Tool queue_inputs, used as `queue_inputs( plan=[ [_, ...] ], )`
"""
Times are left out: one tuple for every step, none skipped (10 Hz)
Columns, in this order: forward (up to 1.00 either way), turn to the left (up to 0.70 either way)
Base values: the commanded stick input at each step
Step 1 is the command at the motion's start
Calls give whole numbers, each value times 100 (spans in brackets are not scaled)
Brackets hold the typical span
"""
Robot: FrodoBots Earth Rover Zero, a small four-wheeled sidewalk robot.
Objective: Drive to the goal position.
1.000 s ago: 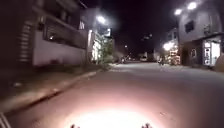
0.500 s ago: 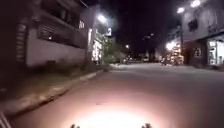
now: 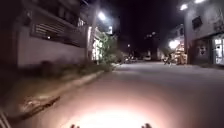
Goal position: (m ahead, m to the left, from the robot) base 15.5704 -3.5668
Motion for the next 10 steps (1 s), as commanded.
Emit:
queue_inputs(
  plan=[
    [85, -34],
    [85, -34],
    [85, -34],
    [85, -34],
    [85, -15],
    [85, 0],
    [85, 0],
    [85, 0],
    [85, 0],
    [85, 0]
  ],
)
